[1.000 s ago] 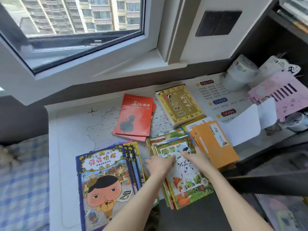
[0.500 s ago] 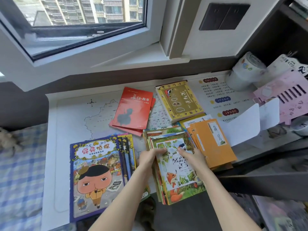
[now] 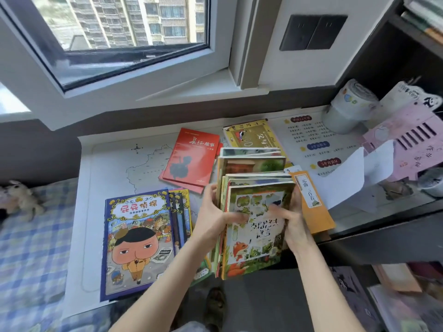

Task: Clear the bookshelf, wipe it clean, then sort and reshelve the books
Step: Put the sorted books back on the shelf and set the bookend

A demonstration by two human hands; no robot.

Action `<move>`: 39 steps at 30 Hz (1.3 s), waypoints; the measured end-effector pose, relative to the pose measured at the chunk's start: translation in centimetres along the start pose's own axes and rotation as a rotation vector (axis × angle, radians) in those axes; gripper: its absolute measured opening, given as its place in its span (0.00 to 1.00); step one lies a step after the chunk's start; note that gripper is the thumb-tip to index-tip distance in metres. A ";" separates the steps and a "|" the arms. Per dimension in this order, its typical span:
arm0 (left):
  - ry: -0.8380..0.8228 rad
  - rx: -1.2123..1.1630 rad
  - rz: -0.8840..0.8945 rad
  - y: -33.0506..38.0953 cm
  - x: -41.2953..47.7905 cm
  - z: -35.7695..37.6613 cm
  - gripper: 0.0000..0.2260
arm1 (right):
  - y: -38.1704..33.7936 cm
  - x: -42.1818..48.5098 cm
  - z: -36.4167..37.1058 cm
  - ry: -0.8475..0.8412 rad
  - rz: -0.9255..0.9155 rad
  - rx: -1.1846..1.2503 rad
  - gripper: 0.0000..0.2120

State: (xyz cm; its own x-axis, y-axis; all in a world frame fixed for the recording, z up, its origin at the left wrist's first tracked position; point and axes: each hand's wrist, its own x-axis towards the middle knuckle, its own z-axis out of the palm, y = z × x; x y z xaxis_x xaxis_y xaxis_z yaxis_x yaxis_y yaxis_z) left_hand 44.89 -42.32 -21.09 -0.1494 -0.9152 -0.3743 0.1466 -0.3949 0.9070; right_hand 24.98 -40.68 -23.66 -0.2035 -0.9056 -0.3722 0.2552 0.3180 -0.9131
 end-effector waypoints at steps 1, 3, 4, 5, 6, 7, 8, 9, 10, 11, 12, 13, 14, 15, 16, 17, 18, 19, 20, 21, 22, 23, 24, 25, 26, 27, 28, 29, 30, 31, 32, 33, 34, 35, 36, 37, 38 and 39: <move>-0.042 0.019 0.040 0.7 0.2 -0.2 0.36 | -0.4 -0.1 0.0 -0.026 -0.001 0.054 0.42; -0.127 0.078 0.107 2.1 1.0 -0.6 0.36 | -1.4 0.0 0.4 -0.094 0.014 0.109 0.31; -0.162 0.109 0.126 2.7 1.3 -0.9 0.35 | -1.7 0.0 0.4 -0.109 0.023 0.095 0.28; -0.190 0.138 0.150 3.3 1.6 -1.0 0.35 | -2.1 0.0 0.3 -0.105 0.007 0.055 0.30; -0.211 0.169 0.164 3.7 1.9 -1.3 0.35 | -2.3 0.0 0.2 -0.108 -0.019 -0.011 0.35; -0.229 0.193 0.172 4.1 2.4 -1.7 0.35 | -2.4 0.0 0.2 -0.114 -0.051 -0.089 0.37; -0.252 0.209 0.173 4.3 2.7 -2.0 0.35 | -2.4 -0.2 0.3 -0.110 -0.088 -0.158 0.36; -0.279 0.221 0.167 4.4 3.1 -2.3 0.36 | -2.2 -0.3 0.2 -0.094 -0.112 -0.201 0.37; -0.302 0.246 0.158 4.3 3.3 -2.7 0.36 | -1.9 -0.5 0.3 -0.087 -0.134 -0.222 0.38; -0.318 0.279 0.147 4.0 3.5 -3.0 0.36 | -1.4 -0.7 0.3 -0.088 -0.154 -0.243 0.39; -0.323 0.323 0.139 3.6 3.6 -3.3 0.37 | -0.9 -0.9 0.5 -0.091 -0.180 -0.281 0.39; -0.323 0.361 0.131 3.1 3.7 -3.7 0.38 | -0.3 -1.1 0.6 -0.093 -0.203 -0.321 0.39; -0.317 0.397 0.120 2.6 3.9 -4.1 0.40 | 0.1 -1.2 0.7 -0.094 -0.209 -0.350 0.38; -0.311 0.424 0.111 2.2 4.1 -4.6 0.41 | 0.3 -1.2 0.9 -0.102 -0.203 -0.377 0.38; -0.309 0.462 0.103 1.8 4.3 -5.1 0.42 | 0.4 -1.2 1.1 -0.117 -0.184 -0.414 0.38; -0.322 0.508 0.097 1.4 4.5 -5.5 0.43 | 0.4 -1.1 1.2 -0.141 -0.161 -0.454 0.39; -0.345 0.570 0.081 1.0 4.6 -5.9 0.43 | 0.5 -1.1 1.1 -0.161 -0.126 -0.489 0.41; -0.360 0.628 0.060 0.6 4.7 -6.1 0.42 | 0.7 -1.1 0.9 -0.174 -0.081 -0.522 0.44; -0.364 0.666 0.044 0.4 4.7 -6.3 0.41 | 0.8 -1.2 0.6 -0.180 -0.044 -0.553 0.47; -0.359 0.681 0.034 0.2 4.8 -6.3 0.40 | 1.0 -1.2 0.4 -0.177 -0.014 -0.580 0.48; -0.354 0.686 0.033 0.0 4.9 -6.4 0.40 | 1.1 -1.4 0.4 -0.168 0.001 -0.594 0.49; -0.337 0.697 0.043 -0.2 5.0 -6.5 0.40 | 1.1 -1.5 0.5 -0.152 0.002 -0.605 0.48; -0.317 0.709 0.063 -0.4 5.1 -6.6 0.41 | 1.1 -1.5 0.8 -0.127 -0.007 -0.613 0.48; -0.304 0.724 0.091 -0.6 4.9 -6.6 0.41 | 1.1 -2.1 1.0 -0.089 -0.018 -0.613 0.46; -0.276 0.715 0.119 -0.8 5.0 -6.8 0.40 | 0.9 -2.0 1.2 -0.084 -0.039 -0.622 0.45; -0.266 0.699 0.146 -0.9 4.7 -6.8 0.40 | 1.0 -2.7 1.3 -0.066 -0.056 -0.631 0.43; -0.254 0.680 0.167 -0.9 4.4 -6.9 0.39 | 0.8 -3.2 1.4 -0.059 -0.077 -0.639 0.42; -0.253 0.671 0.192 -0.5 3.9 -6.9 0.39 | 0.6 -4.0 1.5 -0.042 -0.093 -0.649 0.41; -0.265 0.665 0.215 0.0 3.4 -6.9 0.38 | 0.2 -4.9 1.7 -0.020 -0.113 -0.647 0.41; -0.292 0.666 0.235 0.5 2.9 -6.9 0.39 | -0.2 -6.2 1.8 0.005 -0.130 -0.638 0.41; -0.316 0.665 0.249 1.1 2.5 -6.9 0.39 | -0.8 -7.2 2.1 0.024 -0.152 -0.640 0.41; -0.352 0.667 0.266 1.8 2.0 -6.9 0.39 | -1.5 -8.4 2.4 0.056 -0.176 -0.663 0.41; -0.390 0.677 0.280 2.5 1.2 -6.9 0.39 | -2.0 -9.9 2.6 0.097 -0.195 -0.695 0.43; -0.419 0.685 0.299 3.2 0.5 -7.0 0.38 | -2.6 -11.3 2.9 0.138 -0.209 -0.732 0.44; -0.449 0.698 0.314 3.9 -0.6 -7.0 0.39 | -3.2 -13.3 3.2 0.189 -0.227 -0.748 0.45; -0.479 0.697 0.331 4.6 -1.7 -6.9 0.39 | -3.7 -15.2 3.4 0.231 -0.243 -0.746 0.46; -0.503 0.682 0.347 5.5 -2.9 -6.7 0.40 | -4.4 -17.2 3.7 0.263 -0.268 -0.738 0.47; -0.531 0.662 0.373 6.4 -4.3 -6.3 0.40 | -5.0 -19.4 3.7 0.300 -0.301 -0.730 0.47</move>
State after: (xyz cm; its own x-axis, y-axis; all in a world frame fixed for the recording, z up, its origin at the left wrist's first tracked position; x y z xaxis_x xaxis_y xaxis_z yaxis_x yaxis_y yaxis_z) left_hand 52.67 -41.38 -14.90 -0.6574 -0.7520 -0.0469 -0.2887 0.1939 0.9376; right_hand 31.16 -25.75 -11.22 -0.4336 -0.9006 -0.0305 -0.5039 0.2704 -0.8204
